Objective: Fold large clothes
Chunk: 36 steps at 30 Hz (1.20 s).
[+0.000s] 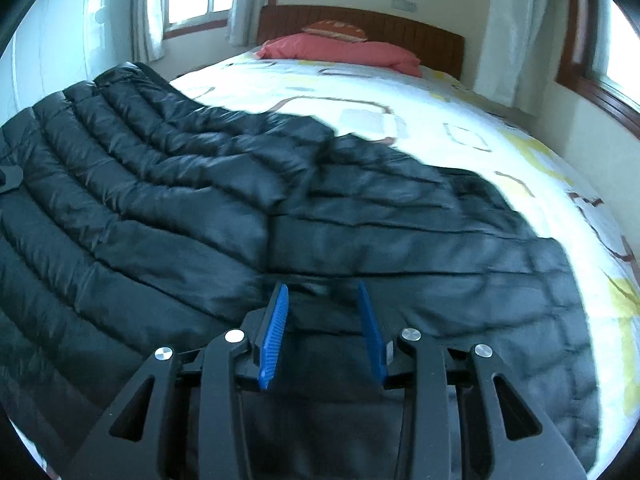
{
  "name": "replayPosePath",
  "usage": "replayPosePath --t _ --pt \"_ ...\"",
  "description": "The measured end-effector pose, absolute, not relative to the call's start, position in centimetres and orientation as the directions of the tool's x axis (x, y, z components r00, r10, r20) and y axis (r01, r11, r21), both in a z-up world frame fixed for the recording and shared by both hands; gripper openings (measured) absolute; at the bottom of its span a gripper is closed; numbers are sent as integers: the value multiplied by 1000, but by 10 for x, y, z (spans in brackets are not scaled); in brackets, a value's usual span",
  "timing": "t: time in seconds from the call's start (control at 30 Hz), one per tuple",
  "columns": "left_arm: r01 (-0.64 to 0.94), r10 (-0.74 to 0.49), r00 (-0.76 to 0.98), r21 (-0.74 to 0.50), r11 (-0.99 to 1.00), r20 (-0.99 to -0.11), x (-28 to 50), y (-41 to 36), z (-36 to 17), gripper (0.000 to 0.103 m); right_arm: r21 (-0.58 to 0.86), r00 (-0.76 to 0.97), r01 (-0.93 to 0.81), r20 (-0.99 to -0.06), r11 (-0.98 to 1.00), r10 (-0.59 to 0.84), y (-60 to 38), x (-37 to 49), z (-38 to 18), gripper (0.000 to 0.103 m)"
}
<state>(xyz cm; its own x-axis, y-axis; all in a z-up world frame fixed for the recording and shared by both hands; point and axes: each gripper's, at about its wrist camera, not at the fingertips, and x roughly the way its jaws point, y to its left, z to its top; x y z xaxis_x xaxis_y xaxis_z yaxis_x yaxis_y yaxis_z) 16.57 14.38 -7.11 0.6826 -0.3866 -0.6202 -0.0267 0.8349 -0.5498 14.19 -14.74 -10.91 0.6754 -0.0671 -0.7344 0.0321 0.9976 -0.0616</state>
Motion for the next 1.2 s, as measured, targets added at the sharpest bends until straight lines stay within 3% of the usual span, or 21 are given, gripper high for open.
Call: replayPosePath --t 0.23,0.57,0.83,1.2 --pt "52 -361 709 -466 883 -605 153 88 -25 25 -148 677 170 -701 974 -225 -232 106 -88 37" --pt "172 -364 706 -351 920 -607 141 -14 1 25 -88 643 277 -723 957 -253 -314 92 -98 37" --pt "288 -374 660 -240 927 -651 142 -107 -23 25 -37 626 312 -744 949 -235 -351 85 -111 37" --pt "436 -310 565 -43 899 -765 142 -211 -97 25 5 607 351 -763 936 -223 -344 40 -125 37"
